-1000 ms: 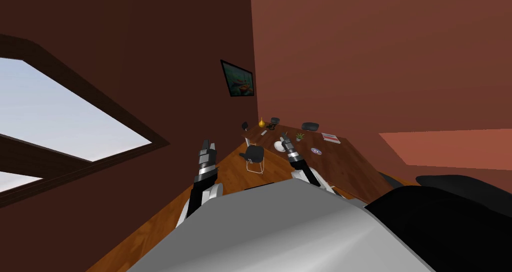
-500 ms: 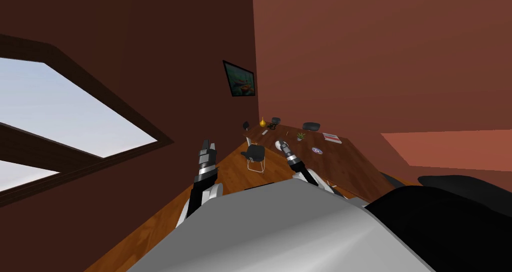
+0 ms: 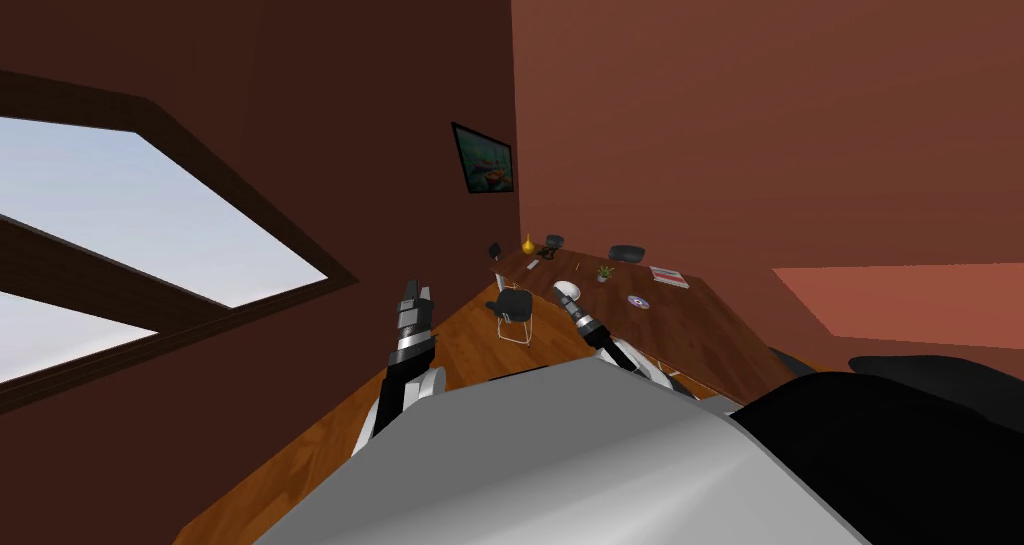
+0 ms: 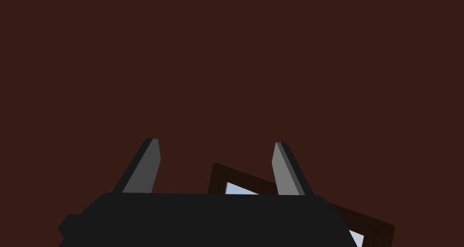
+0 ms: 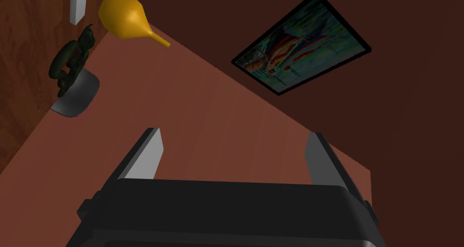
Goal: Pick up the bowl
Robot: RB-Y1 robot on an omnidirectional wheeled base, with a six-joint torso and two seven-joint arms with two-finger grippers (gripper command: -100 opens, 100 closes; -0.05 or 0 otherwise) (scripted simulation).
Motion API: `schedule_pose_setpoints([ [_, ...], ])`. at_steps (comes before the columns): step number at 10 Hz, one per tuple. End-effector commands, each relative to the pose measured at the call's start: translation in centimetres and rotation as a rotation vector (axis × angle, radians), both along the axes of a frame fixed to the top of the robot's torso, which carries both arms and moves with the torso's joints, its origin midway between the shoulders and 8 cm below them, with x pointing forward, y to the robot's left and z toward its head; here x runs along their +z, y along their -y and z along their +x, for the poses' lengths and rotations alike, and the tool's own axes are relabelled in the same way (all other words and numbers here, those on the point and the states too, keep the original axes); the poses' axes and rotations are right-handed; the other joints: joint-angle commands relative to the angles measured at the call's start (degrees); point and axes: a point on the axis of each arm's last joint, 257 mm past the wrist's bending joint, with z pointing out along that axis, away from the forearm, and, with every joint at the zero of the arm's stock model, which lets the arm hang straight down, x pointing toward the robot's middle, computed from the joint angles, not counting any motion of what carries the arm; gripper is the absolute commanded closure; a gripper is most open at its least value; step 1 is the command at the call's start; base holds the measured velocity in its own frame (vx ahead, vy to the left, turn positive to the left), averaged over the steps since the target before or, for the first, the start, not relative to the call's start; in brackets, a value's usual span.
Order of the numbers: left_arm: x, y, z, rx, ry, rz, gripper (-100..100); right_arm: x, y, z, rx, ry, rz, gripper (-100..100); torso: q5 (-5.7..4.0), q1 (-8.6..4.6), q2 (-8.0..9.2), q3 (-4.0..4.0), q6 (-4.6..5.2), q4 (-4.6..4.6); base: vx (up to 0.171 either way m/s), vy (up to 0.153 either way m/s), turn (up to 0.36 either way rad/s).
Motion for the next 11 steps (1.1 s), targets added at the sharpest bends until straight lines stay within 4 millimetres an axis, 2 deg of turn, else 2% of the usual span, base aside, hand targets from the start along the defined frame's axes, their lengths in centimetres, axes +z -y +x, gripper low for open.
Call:
schedule_pose_setpoints([
  [1, 0.0, 0.0, 0.0, 0.0, 0.0, 0.0, 0, -2.6, 0.8, -0.3, -0.003, -0.051, -0.051, -100, 0.0, 0.0, 0.0, 0.0, 0.0, 0.0, -0.018, 0.038, 0.025],
  [2, 0.0, 0.0, 0.0, 0.0, 0.0, 0.0, 0, -3.9, 1.0, -0.4, 0.022, -0.069, -0.135, -100, 0.0, -0.01, -0.01, 0.0, 0.02, 0.0, -0.024, 0.043, 0.04],
  [4, 0.0, 0.0, 0.0, 0.0, 0.0, 0.0, 0, -5.6, 1.8, -0.7, 0.01, -0.105, -0.141, -100, 0.0, 0.0, -0.01, -0.01, 0.01, 0.0, -0.011, 0.029, 0.019],
  [5, 0.0, 0.0, 0.0, 0.0, 0.0, 0.0, 0, -7.0, 2.3, -0.9, 0.034, -0.125, -0.229, -100, -0.01, -0.07, -0.05, -0.03, 0.02, -0.01, -0.009, 0.03, 0.065],
  [7, 0.0, 0.0, 0.0, 0.0, 0.0, 0.0, 0, -8.5, 3.1, -1.2, 0.023, -0.157, -0.235, -100, -0.01, -0.03, -0.05, -0.02, 0.01, -0.01, -0.008, 0.024, 0.02],
  [8, 0.0, 0.0, 0.0, 0.0, 0.0, 0.0, 0, -10.0, 3.8, -1.5, 0.048, -0.178, -0.325, -100, -0.01, -0.07, -0.07, -0.03, 0.02, -0.01, -0.006, 0.044, 0.069],
  [9, 0.0, 0.0, 0.0, 0.0, 0.0, 0.0, 0, -11.1, 4.5, -1.9, 0.039, -0.202, -0.329, -100, 0.0, -0.01, -0.06, -0.03, 0.0, -0.01, -0.002, 0.037, 0.04],
  [10, 0.0, 0.0, 0.0, 0.0, 0.0, 0.0, 0, -11.3, 4.6, -1.9, 0.037, -0.208, -0.33, -100, 0.0, -0.02, -0.07, -0.04, 0.02, -0.01, 0.002, 0.015, -0.002],
  [11, 0.0, 0.0, 0.0, 0.0, 0.0, 0.0, 0, -12.9, 5.7, -2.4, 0.061, -0.234, -0.422, -100, -0.01, -0.07, -0.08, -0.04, 0.02, -0.01, 0.0, 0.038, 0.092],
])
